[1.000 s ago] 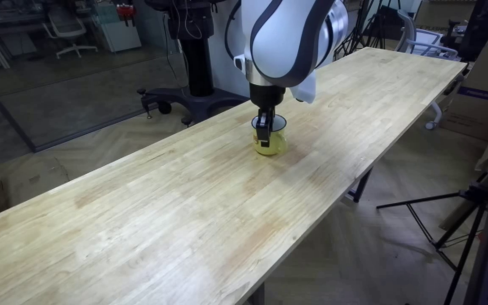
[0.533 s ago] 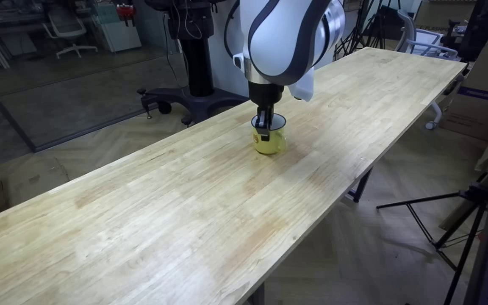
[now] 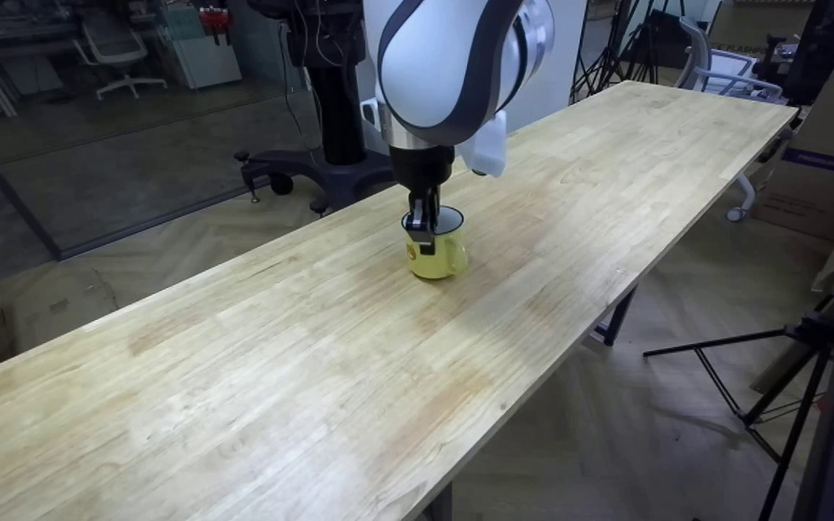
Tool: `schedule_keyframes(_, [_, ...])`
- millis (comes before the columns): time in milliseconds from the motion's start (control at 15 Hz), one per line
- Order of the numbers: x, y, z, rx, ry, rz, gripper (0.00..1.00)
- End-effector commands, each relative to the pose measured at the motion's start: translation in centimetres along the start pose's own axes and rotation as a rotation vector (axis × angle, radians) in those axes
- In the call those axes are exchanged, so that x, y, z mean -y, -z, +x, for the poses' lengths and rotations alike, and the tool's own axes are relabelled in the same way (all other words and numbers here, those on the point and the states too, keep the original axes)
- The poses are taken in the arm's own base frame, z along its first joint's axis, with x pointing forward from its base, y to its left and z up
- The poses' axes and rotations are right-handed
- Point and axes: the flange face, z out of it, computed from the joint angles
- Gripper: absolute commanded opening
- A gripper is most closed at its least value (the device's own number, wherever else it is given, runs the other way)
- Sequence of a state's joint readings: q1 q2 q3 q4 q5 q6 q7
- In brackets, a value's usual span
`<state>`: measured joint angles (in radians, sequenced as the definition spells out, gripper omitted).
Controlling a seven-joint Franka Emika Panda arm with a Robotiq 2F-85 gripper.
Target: Move the mug to the left
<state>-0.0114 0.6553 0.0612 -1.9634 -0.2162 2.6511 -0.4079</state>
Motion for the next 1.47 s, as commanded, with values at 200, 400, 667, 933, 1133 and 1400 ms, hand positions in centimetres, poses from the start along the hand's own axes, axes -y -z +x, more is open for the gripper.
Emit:
schedule_keyframes(200, [5.3, 1.9, 2.8, -0.006, -0.032, -0.022, 0.02])
schedule_keyframes(400, [6.9, 2.3, 3.5, -0.002, -0.048, -0.024, 0.35])
schedule_keyframes(667, [7.0, 3.7, 3.9, -0.008, -0.076, -0.061, 0.56])
schedule_keyframes(933, [5.6, 6.3, 3.5, 0.013, -0.113, -0.143, 0.82])
schedule_keyframes(1133, [4.9, 8.2, 2.7, 0.108, -0.125, -0.143, 1.0])
schedule_keyframes(1400, [5.0, 9.7, 1.4, 0.244, -0.095, -0.023, 1.0])
